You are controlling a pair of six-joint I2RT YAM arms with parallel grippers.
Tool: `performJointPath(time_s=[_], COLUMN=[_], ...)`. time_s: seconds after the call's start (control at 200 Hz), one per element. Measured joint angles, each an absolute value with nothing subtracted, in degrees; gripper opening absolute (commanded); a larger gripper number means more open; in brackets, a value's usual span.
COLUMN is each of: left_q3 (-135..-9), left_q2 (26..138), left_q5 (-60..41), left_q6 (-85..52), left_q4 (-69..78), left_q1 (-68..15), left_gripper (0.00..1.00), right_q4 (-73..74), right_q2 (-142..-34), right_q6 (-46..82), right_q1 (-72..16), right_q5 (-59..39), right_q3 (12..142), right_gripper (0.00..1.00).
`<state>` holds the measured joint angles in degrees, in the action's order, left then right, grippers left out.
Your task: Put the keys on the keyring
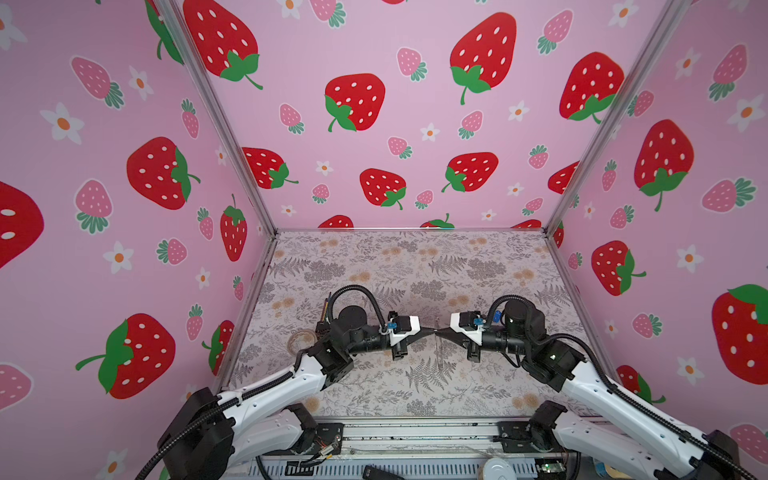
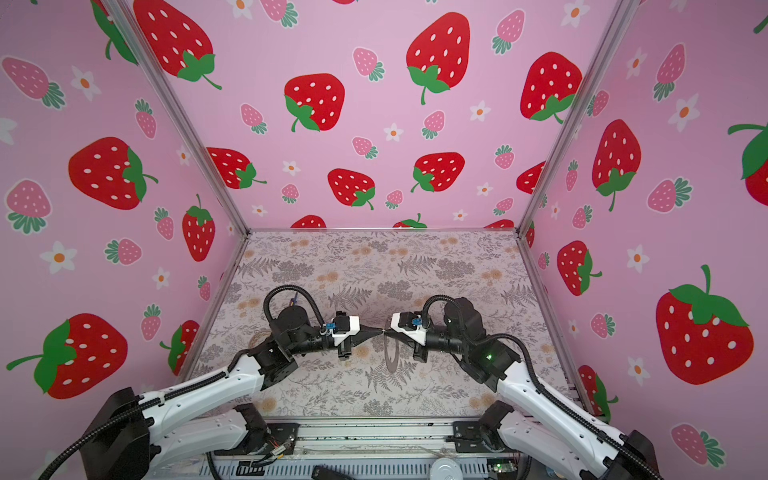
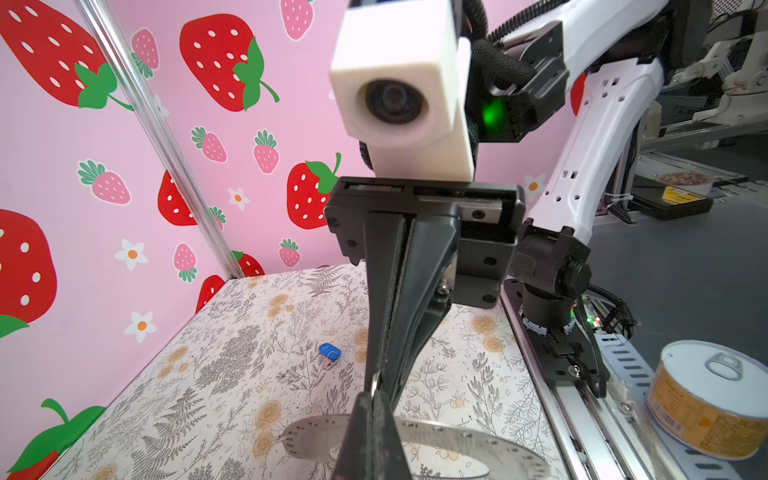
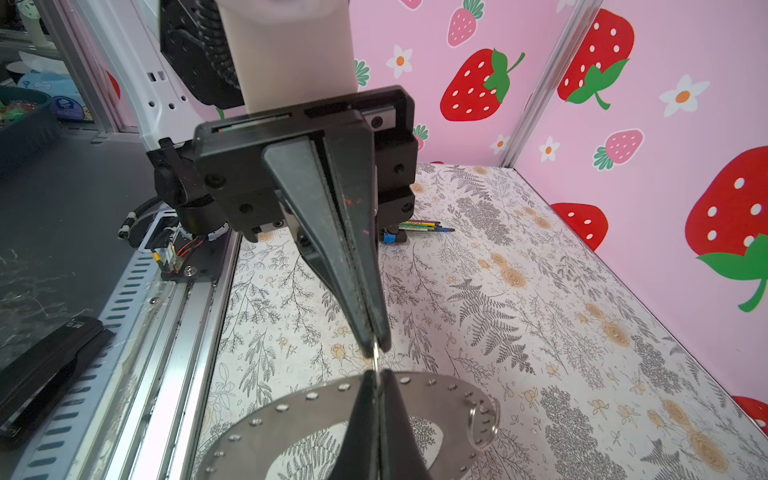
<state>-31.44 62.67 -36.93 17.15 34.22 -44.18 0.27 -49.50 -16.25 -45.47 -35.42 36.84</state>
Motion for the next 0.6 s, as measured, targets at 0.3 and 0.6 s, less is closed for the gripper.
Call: performJointPath(time_s=[0.3,0.6], left_q3=[-32.0,-33.7], left_q2=[55.4,54.8], left_q5=[-30.5,-24.9], left_q6=[26.1,32.6], left_q4=[20.5,11.8], left_q1=[-44.2,-44.3], left_gripper=[0.39,0.38], right_q4=[0.0,1.6], right_q2=[-48.3,-46.8], right_q6=[-19.1,-23.7], right_q1=[-45.5,-45.5], right_q5=[-31.7,-27.6], right_q3=[35.6,33.1], right_gripper=[0.0,0.0])
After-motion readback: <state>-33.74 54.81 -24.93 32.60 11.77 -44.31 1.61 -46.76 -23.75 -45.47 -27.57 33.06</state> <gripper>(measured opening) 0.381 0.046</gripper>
